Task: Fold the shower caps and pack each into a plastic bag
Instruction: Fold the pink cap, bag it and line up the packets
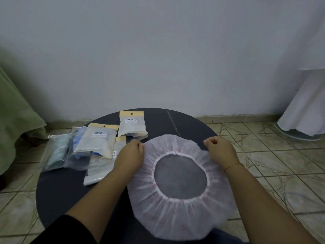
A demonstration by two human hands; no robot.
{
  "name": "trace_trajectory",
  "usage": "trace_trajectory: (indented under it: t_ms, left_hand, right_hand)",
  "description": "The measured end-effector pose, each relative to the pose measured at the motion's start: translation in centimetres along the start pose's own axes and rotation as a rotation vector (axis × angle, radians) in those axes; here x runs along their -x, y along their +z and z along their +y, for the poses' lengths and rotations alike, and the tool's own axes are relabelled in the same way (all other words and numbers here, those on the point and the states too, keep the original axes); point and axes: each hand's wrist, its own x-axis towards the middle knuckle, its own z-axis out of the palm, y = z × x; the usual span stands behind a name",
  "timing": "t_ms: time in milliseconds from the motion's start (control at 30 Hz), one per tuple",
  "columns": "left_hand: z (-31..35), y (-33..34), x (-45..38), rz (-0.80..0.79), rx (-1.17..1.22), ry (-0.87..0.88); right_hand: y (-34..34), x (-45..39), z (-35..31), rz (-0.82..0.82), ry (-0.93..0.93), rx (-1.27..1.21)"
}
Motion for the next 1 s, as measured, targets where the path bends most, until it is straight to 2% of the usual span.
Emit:
trace_trajectory:
  t_ms: [67, 133, 200, 367, 467, 533, 600, 733, 767, 867, 1000]
  left_hand:
    - [0.4, -0.1, 0.3, 0.062, 0.042, -0.051]
    - [0.8, -0.2, 0.5, 0.074, 0.053, -0.079]
    - [1.2, -0.3, 1.0, 0.037, -0.074, -0.093]
    - [2.1, -0.9, 2.3, -0.295, -0.641, 0.027]
    - [3.0, -1.4, 2.8, -0.450, -0.812, 0.039]
    - [3.8, -1.6, 3.3, -0.462, -0.809, 0.076]
    - [4.2, -1.7, 3.8, -0.395, -0.688, 0.118]
    - [3.7, -0.4, 3.3, -0.032, -0.366, 0.387]
    - [3.3, 0.2, 3.0, 0.005, -0.301, 0.451]
    - [2.4, 2.2, 2.3, -0.144, -0.270, 0.519]
    - [1.3, 3.7, 1.9, -0.413, -0.464, 0.529]
  right_hand:
    - [-0.4, 0.1, -0.3, 0.021, -0.023, 0.127]
    - [-0.6, 0.3, -1.1, -0.041, -0.005, 0.245]
    - [-0.3, 0.6, -1.8, -0.121, 0.032, 0.387]
    - [0.6, 1.5, -1.4, -0.280, 0.058, 0.552]
    - [0.6, 1.6, -0.7, -0.336, -0.052, 0.604]
    - [0.7, 1.7, -0.4, -0.328, -0.162, 0.516]
    - [0.9, 2.0, -0.5, -0.302, -0.237, 0.387]
    - [1.5, 1.8, -0.8, -0.152, -0.259, 0.355]
    - [1.7, 1.8, -0.8, -0.083, -0.252, 0.391]
    - [2.1, 2.1, -0.8, 0.020, -0.234, 0.475]
    - [3.1, 2.3, 0.1, -0.189, -0.184, 0.571]
